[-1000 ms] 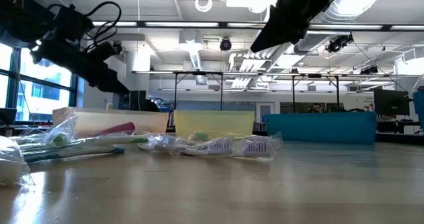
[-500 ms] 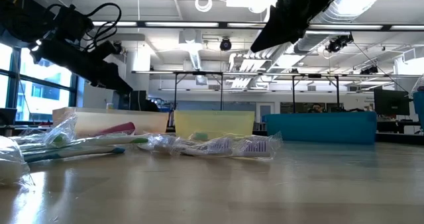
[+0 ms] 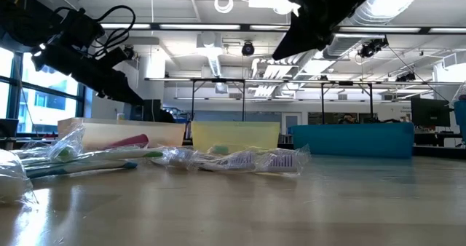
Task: Pick & Place Toothbrushes
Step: Put the green toothbrush into the yellow bin
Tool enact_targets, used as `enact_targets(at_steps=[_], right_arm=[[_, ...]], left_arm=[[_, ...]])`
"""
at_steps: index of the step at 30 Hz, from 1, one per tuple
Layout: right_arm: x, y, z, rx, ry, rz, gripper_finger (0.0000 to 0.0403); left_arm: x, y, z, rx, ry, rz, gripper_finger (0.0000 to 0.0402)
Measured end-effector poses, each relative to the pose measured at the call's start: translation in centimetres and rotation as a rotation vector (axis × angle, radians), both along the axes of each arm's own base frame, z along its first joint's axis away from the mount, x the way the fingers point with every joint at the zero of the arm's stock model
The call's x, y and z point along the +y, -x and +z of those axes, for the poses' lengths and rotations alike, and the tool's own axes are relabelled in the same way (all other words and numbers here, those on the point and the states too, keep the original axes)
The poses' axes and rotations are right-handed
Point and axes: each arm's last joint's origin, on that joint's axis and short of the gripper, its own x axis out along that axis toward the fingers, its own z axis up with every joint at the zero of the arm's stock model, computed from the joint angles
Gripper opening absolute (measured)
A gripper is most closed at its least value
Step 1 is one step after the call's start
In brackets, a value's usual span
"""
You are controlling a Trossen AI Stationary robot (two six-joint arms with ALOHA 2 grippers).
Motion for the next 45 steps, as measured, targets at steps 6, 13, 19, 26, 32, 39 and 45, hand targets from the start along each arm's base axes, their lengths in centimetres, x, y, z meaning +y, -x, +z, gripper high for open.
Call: enact_targets(at_steps=[6,13,19,26,32,39,45], right_arm=[[-0.5,-0.1,0.1,-0.021,-0.011,-0.025,0.0002],[-0.6,-0.1,0.1,-0.026,-0.025,-0.038,0.0002],[-1.0,-0.1,0.1,-0.026,-0.029,-0.048,0.0002],[-0.9,-0.1,0.1,-0.012,-0.015,-0.005,0.0002],[-0.9,-0.2,0.2,-0.027,-0.016,-0.006,0.0002],[-0.9,-0.5,0.7,-0.077,0.022,0.021,0.0002],[-0.9,-0.6,0.9,-0.088,0.050,0.039,0.0002]], left_arm=[[0.0,0.0,0.0,-0.001,-0.001,-0.014,0.0165],[-0.1,-0.1,0.1,0.014,-0.037,-0.066,0.0137],[0.0,-0.2,0.4,-0.005,-0.063,-0.065,0.0136],[-0.1,-0.4,1.1,-0.068,-0.113,-0.136,0.0135],[0.0,-0.4,1.4,-0.080,-0.143,-0.137,0.0135],[0.0,-0.5,1.7,-0.110,-0.149,-0.132,0.0135],[-0.1,-0.6,1.8,-0.129,-0.134,-0.135,0.0124]])
